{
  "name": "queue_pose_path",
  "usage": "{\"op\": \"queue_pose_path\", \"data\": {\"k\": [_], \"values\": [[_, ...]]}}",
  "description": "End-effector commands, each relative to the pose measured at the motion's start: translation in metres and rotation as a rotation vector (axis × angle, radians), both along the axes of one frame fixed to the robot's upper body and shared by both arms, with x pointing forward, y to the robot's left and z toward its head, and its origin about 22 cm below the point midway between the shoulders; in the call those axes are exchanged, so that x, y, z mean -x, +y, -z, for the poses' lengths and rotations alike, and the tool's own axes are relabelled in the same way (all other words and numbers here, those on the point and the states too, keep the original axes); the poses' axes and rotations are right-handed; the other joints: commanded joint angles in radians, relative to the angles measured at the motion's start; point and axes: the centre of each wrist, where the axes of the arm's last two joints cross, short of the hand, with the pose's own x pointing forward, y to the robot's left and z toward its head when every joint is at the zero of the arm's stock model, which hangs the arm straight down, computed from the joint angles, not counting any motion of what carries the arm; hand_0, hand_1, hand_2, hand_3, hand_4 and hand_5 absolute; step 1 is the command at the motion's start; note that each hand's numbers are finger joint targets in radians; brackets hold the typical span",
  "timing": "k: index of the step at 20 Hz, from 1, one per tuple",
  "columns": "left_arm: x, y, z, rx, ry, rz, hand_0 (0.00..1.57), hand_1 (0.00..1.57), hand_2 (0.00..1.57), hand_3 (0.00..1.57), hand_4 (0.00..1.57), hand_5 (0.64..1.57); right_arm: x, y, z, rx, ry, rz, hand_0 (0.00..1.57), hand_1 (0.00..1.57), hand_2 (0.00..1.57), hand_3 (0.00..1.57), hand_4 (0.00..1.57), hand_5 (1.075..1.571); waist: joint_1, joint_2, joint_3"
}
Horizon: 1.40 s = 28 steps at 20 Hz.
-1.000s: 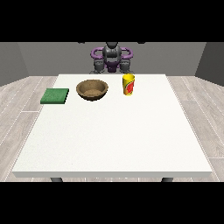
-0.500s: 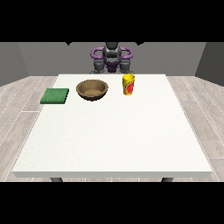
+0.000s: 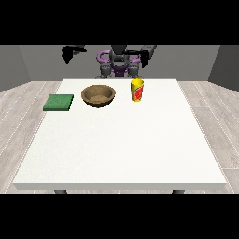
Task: Pick the cup and pour the ball into the bowl, then pick the bowl and place it on the pad
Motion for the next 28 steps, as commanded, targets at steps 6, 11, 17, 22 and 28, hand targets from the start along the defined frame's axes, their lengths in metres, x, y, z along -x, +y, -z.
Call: {"op": "queue_pose_path", "data": {"k": [6,11,17,22,28], "values": [[-0.051,0.021,0.026,-0.05,-0.085,-0.083,0.0,0.0,0.0,0.0,0.0,1.476,-0.013,-0.04,0.011,0.019,-0.092,-0.018,0.0,0.0,0.0,0.0,0.27,1.569,-0.034,0.094,-0.0002],[-0.068,0.029,0.045,-0.064,-0.017,-0.096,0.0,0.0,0.0,0.0,0.0,1.454,-0.018,-0.049,0.005,0.022,-0.026,-0.013,0.0,0.0,0.0,0.0,0.25,1.571,-0.034,0.048,-0.0003],[-0.078,0.018,0.065,-0.074,-0.024,-0.122,0.0,0.0,0.0,0.0,0.0,1.49,-0.018,-0.065,0.025,0.008,-0.062,-0.033,0.0,0.0,0.0,0.0,0.25,1.571,-0.057,0.075,-0.0002],[-0.08,0.022,0.087,-0.153,-0.057,-0.18,0.76,0.76,0.0,0.0,0.0,1.453,-0.034,-0.056,0.009,0.022,-0.131,-0.073,0.0,0.0,0.0,0.0,0.27,1.567,-0.093,0.166,-0.0005],[-0.065,0.043,0.114,-0.299,-0.054,-0.283,1.31,1.31,1.57,1.57,1.19,1.554,-0.012,-0.111,-0.009,-0.004,-0.127,-0.082,0.0,0.0,0.0,0.0,0.24,1.57,-0.151,0.163,-0.0006]]}}
